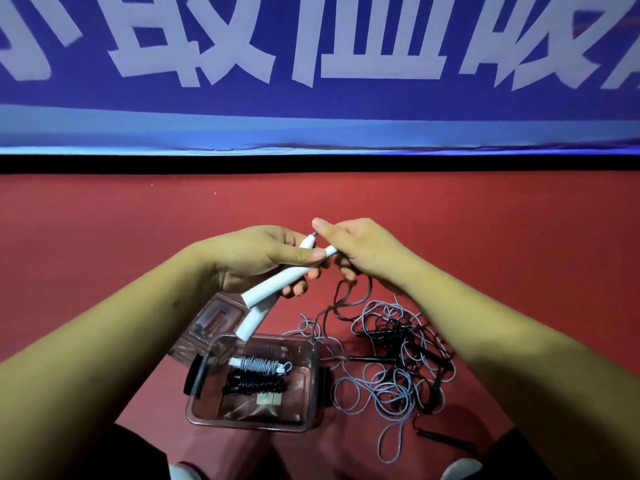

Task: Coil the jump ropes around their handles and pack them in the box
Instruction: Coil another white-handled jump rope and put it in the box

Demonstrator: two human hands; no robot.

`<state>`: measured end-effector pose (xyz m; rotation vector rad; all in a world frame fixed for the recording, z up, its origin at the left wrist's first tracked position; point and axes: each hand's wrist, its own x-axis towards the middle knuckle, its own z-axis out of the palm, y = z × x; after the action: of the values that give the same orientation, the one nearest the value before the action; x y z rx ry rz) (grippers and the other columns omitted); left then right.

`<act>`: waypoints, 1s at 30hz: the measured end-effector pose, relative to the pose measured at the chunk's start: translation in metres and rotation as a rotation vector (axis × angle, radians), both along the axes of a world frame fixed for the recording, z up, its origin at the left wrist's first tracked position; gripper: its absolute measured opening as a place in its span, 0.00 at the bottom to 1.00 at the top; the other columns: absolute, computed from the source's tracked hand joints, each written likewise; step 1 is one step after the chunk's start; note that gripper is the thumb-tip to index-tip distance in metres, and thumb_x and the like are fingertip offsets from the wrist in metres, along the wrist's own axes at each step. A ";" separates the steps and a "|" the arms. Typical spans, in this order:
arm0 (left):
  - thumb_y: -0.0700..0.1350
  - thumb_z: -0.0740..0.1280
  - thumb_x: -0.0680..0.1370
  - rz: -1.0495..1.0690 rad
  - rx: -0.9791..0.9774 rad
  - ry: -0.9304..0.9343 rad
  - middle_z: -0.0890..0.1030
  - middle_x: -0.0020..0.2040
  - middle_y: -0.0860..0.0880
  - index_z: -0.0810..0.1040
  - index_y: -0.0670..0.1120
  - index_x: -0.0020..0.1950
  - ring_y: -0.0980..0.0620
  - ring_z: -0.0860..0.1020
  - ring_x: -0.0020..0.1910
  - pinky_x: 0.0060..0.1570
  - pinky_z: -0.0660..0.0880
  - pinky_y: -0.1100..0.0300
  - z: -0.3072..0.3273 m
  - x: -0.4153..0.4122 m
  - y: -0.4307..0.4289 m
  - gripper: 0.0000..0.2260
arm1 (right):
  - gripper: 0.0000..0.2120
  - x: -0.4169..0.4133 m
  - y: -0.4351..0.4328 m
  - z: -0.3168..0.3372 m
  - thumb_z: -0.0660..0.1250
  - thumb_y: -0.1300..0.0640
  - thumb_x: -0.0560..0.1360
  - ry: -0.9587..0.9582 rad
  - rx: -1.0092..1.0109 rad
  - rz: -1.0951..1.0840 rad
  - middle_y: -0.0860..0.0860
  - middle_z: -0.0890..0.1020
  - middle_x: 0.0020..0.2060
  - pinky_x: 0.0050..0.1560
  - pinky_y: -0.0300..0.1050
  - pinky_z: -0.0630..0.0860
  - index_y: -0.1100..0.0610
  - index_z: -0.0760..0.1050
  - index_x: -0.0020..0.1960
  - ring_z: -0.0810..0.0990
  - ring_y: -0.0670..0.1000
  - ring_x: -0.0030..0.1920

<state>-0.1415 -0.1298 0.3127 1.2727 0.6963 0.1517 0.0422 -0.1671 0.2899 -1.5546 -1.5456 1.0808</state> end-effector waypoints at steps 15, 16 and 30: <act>0.46 0.62 0.78 0.039 -0.239 0.008 0.73 0.36 0.44 0.75 0.37 0.58 0.55 0.67 0.23 0.20 0.59 0.67 -0.005 -0.001 0.012 0.14 | 0.23 0.033 0.010 0.003 0.70 0.41 0.74 0.045 0.170 -0.143 0.51 0.63 0.22 0.30 0.48 0.63 0.57 0.63 0.39 0.63 0.50 0.24; 0.46 0.61 0.79 0.023 -0.220 0.012 0.71 0.34 0.46 0.75 0.38 0.59 0.55 0.66 0.22 0.20 0.56 0.67 -0.005 -0.001 0.012 0.15 | 0.24 0.033 0.010 0.004 0.70 0.40 0.74 0.030 0.172 -0.134 0.49 0.63 0.21 0.30 0.48 0.63 0.57 0.63 0.38 0.63 0.51 0.23; 0.39 0.67 0.73 0.016 -0.045 0.123 0.70 0.32 0.47 0.75 0.40 0.48 0.55 0.62 0.23 0.24 0.54 0.65 -0.004 -0.003 0.008 0.06 | 0.12 0.028 0.008 0.009 0.61 0.52 0.82 0.157 0.134 -0.178 0.53 0.74 0.25 0.25 0.38 0.64 0.57 0.76 0.44 0.64 0.47 0.23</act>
<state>-0.1444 -0.1222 0.3089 1.2415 0.8115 0.0707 0.0702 -0.1590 0.2993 -1.4503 -1.3200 0.9553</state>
